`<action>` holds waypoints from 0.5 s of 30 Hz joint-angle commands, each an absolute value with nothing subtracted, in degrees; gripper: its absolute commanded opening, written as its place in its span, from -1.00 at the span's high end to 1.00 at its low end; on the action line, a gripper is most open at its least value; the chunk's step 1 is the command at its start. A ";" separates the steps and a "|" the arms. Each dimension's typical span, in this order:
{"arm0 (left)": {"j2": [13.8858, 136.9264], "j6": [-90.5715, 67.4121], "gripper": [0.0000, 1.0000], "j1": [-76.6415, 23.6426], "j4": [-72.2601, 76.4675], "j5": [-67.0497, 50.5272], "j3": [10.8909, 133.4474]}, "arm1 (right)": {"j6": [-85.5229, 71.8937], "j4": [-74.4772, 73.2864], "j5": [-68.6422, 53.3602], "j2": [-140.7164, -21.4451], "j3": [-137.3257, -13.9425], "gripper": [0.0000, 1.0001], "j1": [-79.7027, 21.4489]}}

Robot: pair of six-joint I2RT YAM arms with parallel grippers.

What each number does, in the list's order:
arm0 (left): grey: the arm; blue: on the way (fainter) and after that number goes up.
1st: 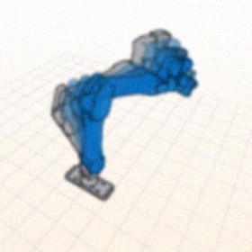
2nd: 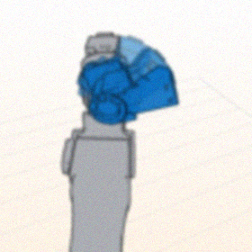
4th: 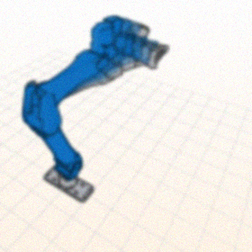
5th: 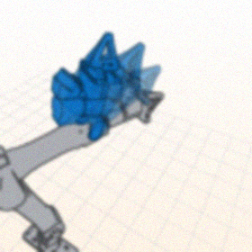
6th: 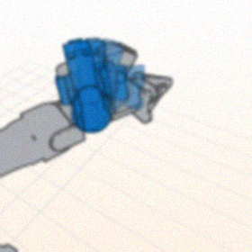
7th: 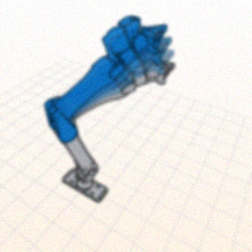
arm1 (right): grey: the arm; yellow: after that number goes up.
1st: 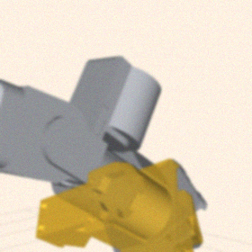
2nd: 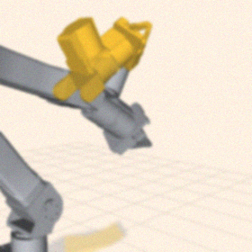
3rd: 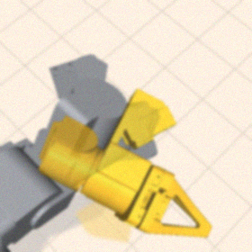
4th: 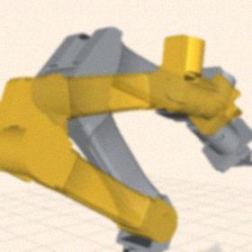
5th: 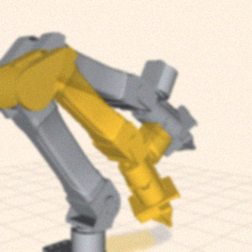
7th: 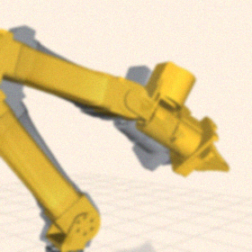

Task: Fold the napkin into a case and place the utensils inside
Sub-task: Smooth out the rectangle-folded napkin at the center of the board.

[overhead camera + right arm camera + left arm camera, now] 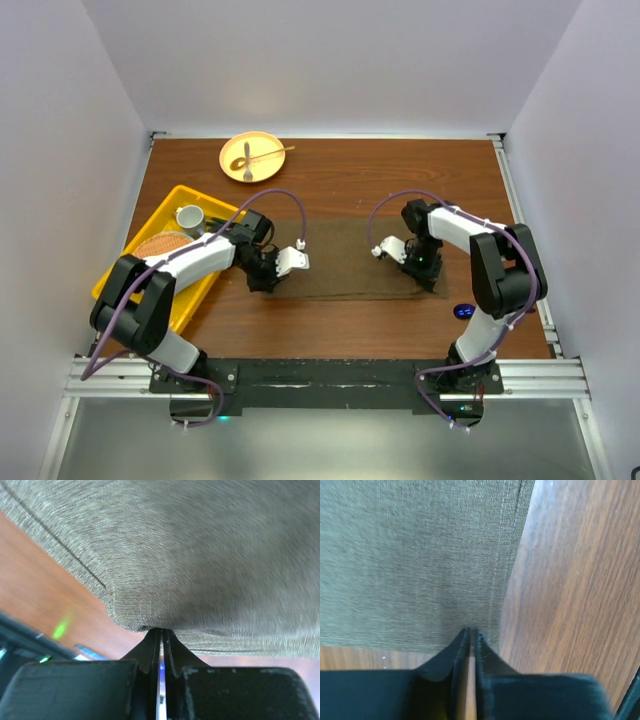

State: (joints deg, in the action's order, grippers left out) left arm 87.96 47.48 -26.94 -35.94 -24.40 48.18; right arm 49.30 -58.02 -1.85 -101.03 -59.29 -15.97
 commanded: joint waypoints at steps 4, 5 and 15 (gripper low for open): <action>83.67 48.33 0.31 -27.33 -36.65 -28.83 52.38 | 51.59 -54.75 -2.10 -99.05 -62.05 1.00 -15.21; 83.58 48.69 0.28 -27.94 -37.00 -28.22 52.21 | 51.50 -54.84 -2.20 -98.88 -62.05 1.00 -15.38; 82.62 50.19 0.22 -33.57 -34.02 -20.57 45.80 | 51.24 -57.92 -3.95 -96.77 -63.11 1.00 -15.29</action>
State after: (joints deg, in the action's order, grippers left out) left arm 83.13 49.12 -33.21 -36.23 -23.68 47.35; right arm 50.43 -56.10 -2.57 -99.46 -61.19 -15.09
